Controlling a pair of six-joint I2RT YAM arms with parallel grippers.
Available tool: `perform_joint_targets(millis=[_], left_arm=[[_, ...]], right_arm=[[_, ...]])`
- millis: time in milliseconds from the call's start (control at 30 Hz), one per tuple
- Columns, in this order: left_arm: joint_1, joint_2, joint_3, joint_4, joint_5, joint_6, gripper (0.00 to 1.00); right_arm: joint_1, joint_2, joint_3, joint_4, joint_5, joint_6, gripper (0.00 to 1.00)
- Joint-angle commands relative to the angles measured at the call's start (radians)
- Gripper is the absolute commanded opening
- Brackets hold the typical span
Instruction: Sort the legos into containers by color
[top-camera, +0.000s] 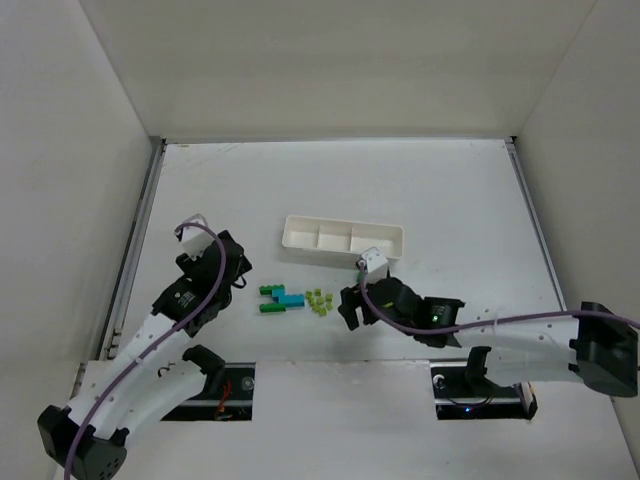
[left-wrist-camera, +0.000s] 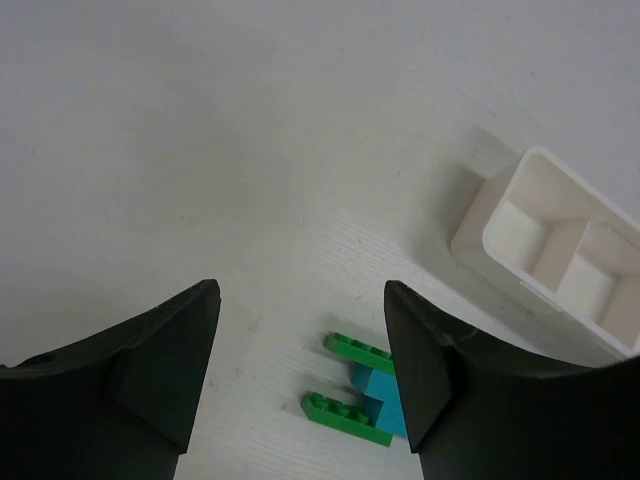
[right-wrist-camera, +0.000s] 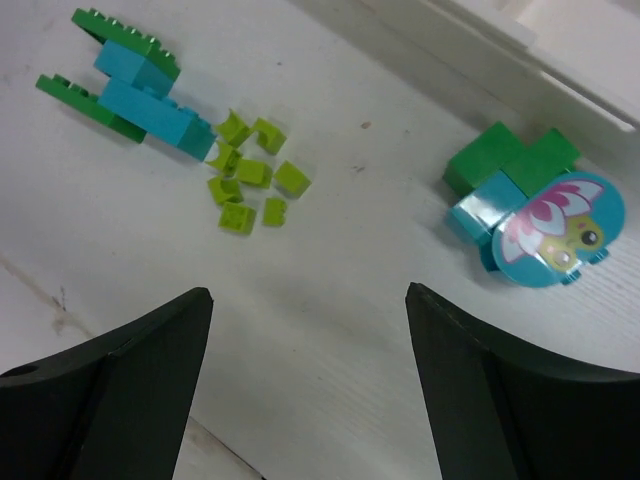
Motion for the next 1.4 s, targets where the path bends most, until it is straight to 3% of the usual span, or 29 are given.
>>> perform_joint_targets(millis=[0,100,167,200,233,367,433,533,733,1167,1367], left_arm=[[0.005,-0.051,-0.040,0.055,0.040,0.029,0.64],[0.020,-0.107,-0.077,0.077,0.042,0.036,0.60],[0.032,-0.135,-0.097,0.078,0.043,0.044,0.52],[0.037,-0.141,-0.102,0.080,0.046,0.049,0.46],[0.043,-0.143,-0.103,0.081,0.046,0.058,0.40],[0.066,-0.143,-0.103,0.084,0.051,0.052,0.20],[0.075,-0.149,-0.107,0.078,0.052,0.043,0.16],[0.080,-0.173,-0.125,0.083,0.083,0.023,0.17],[0.071,-0.166,-0.172,0.063,0.150,-0.026,0.39],[0.071,-0.209,-0.209,0.017,0.161,-0.063,0.43],[0.084,-0.216,-0.217,0.028,0.161,-0.066,0.43]], right_arm=[[0.033,0.075,0.104,0.101,-0.012,-0.069,0.83],[0.036,0.175,0.170,0.125,-0.043,-0.120,0.61],[0.036,0.250,0.226,0.135,-0.089,-0.149,0.29],[0.033,0.283,0.250,0.138,-0.112,-0.160,0.19],[0.030,0.319,0.278,0.136,-0.141,-0.172,0.17],[0.024,0.442,0.391,0.106,-0.187,-0.249,0.21],[0.019,0.487,0.434,0.081,-0.183,-0.281,0.33],[-0.001,0.510,0.431,0.089,-0.190,-0.306,0.59],[-0.026,0.577,0.467,0.058,-0.232,-0.375,0.72],[-0.041,0.695,0.603,-0.042,-0.388,-0.508,0.72],[-0.039,0.755,0.654,-0.046,-0.436,-0.507,0.65]])
